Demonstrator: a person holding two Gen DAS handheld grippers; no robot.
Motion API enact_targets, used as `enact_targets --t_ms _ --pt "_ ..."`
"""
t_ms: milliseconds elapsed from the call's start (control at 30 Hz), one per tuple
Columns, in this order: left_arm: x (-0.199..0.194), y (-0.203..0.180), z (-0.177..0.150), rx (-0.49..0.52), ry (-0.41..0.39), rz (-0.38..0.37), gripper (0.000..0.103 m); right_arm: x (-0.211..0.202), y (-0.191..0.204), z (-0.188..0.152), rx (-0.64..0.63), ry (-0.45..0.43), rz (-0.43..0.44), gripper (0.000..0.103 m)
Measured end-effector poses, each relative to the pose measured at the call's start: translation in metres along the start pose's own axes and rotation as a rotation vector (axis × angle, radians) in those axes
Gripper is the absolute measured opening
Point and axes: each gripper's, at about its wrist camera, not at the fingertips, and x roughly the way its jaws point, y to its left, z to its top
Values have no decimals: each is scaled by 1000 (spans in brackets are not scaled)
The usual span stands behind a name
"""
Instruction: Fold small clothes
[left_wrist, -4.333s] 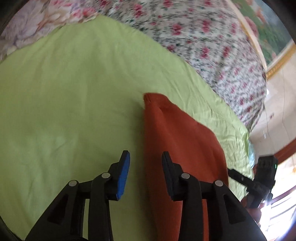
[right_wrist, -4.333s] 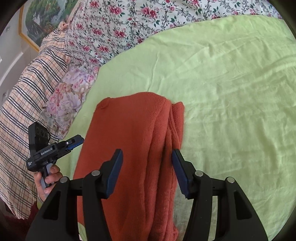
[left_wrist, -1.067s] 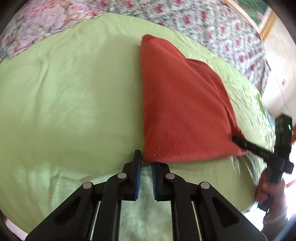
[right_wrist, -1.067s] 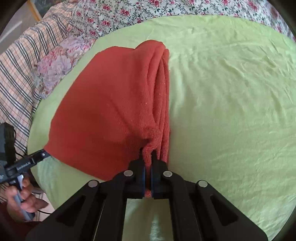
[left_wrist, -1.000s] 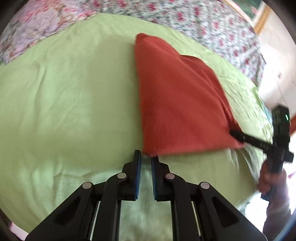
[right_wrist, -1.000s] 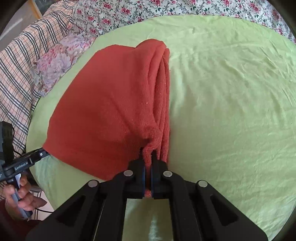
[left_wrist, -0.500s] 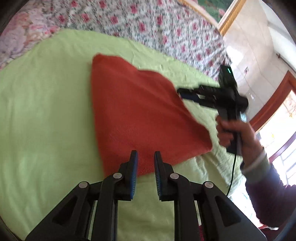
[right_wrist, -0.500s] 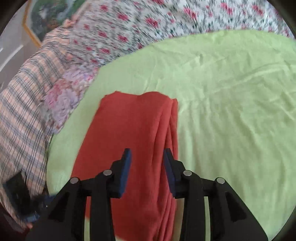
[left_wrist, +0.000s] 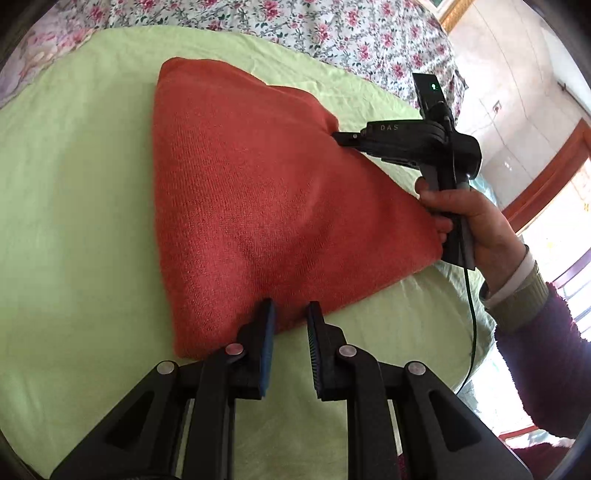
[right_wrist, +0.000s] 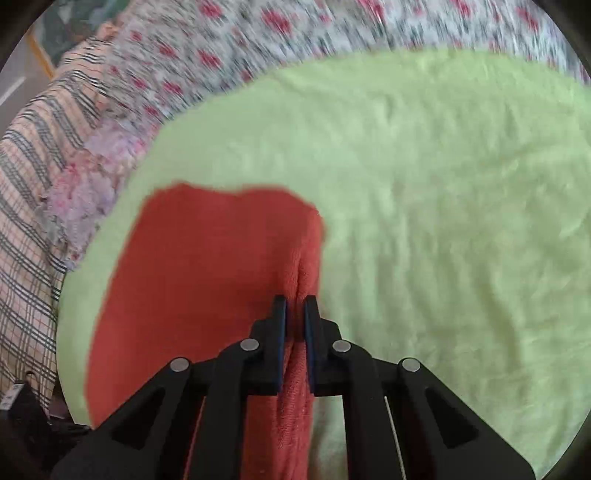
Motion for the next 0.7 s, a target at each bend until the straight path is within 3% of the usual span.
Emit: enact_targets --t_ms 167,233,267,500,700 --pt "-3 -1 -5 -10 1 1 17 -3 5 -6 -20 -26 -41 11" --pt "-6 0 -5 -15 7 -3 17 -6 0 -4 2 -27 -45 19" --pt "-9 2 -4 -13 9 -5 17 -13 -2 -5 31 -33 -37 27" --pt "-47 3 -9 -27 -63 -14 18 -86 22 -37 26 -131 41 29" --pt "-78 16 2 -47 -161 -1 24 -114 45 -79 -7 -131 131 29"
